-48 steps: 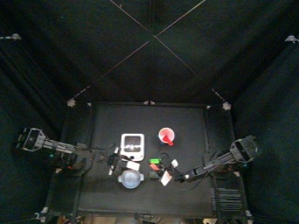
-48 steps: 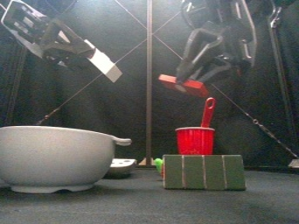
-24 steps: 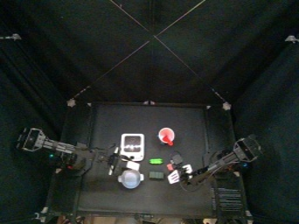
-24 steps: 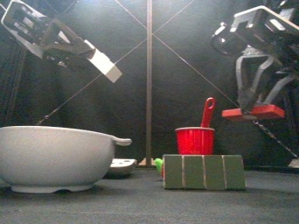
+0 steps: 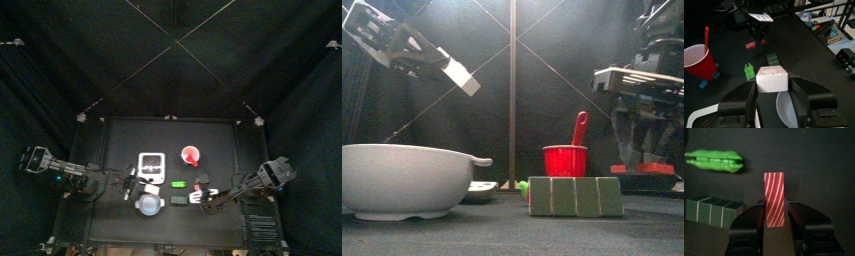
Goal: Place salmon to right of peas and roll
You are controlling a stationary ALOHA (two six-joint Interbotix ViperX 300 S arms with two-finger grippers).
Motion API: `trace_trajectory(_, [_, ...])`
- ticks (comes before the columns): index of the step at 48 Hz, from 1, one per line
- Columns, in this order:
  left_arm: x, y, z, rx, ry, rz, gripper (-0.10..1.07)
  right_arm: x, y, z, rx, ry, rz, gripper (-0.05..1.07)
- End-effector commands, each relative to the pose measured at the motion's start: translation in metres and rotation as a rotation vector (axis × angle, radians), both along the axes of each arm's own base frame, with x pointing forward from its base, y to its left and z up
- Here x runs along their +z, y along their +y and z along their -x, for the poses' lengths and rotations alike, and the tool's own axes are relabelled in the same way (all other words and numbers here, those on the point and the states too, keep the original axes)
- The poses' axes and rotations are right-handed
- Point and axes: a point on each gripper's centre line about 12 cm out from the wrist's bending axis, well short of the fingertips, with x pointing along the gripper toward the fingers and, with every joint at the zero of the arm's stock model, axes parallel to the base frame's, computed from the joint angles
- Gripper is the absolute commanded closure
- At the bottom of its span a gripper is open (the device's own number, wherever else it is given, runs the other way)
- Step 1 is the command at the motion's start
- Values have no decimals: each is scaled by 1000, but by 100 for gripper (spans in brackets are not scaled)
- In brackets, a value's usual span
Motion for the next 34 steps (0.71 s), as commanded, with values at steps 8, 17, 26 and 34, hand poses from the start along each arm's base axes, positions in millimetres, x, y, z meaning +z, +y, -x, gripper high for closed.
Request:
trace_trajectory(8, [5, 2, -2, 7, -18, 3, 51, 1, -5, -7, -78, -95, 59, 53])
trace_trajectory(17, [5, 4, -2, 13, -17, 2, 51, -12, -2, -10, -50, -108, 10, 53])
trace_trajectory(26, [4, 4, -1, 13, -15, 4, 51, -21, 1, -10, -43, -106, -14, 53])
trace_trajectory(34, [3, 4, -1, 12, -12, 2, 51, -23, 2, -9, -47, -99, -22, 49])
